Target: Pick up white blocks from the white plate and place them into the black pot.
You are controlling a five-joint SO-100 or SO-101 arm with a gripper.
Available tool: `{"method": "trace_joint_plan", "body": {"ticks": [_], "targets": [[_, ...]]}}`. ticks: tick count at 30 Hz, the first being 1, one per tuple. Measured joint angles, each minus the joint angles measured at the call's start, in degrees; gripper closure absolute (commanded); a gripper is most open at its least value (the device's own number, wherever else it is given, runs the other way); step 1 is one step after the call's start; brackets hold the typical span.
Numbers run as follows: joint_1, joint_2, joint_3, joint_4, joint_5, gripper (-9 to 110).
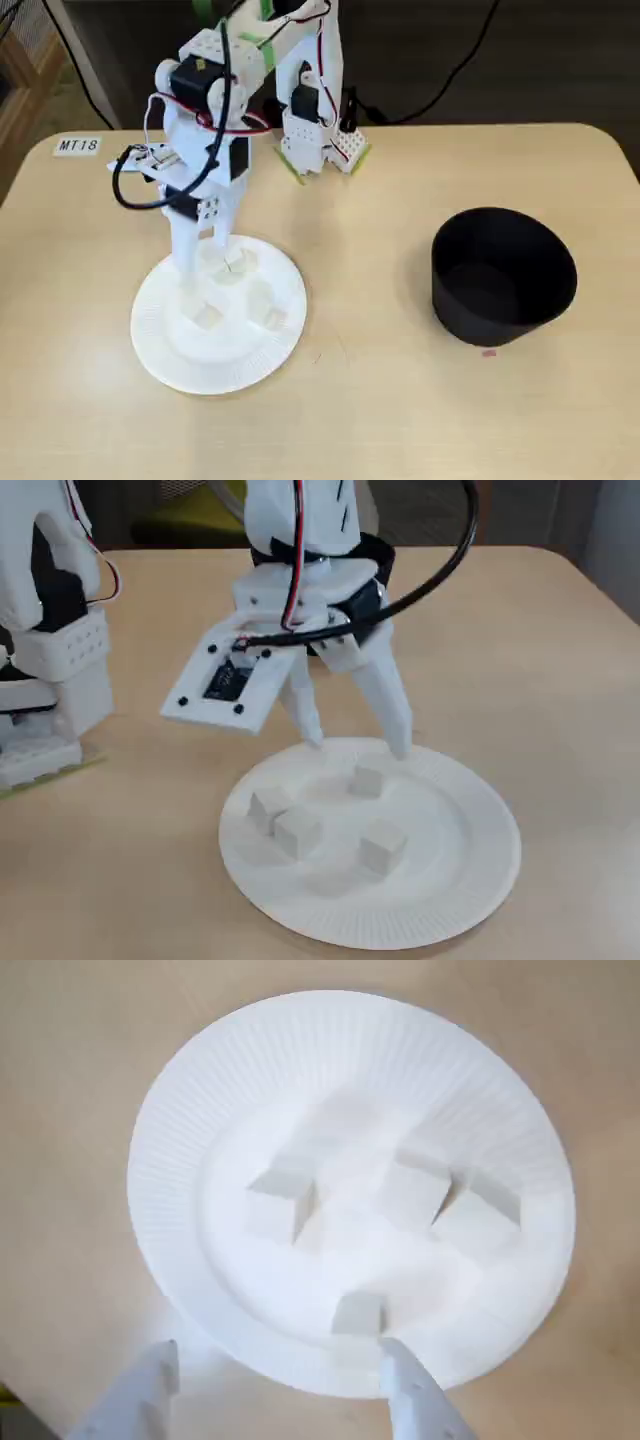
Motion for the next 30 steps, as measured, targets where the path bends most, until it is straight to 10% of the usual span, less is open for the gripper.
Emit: {"method": "trace_joint_plan", "body": {"ticks": [30], "targets": [[1.23,-26.37,-16.79,-3.16,3.16,78]]}}
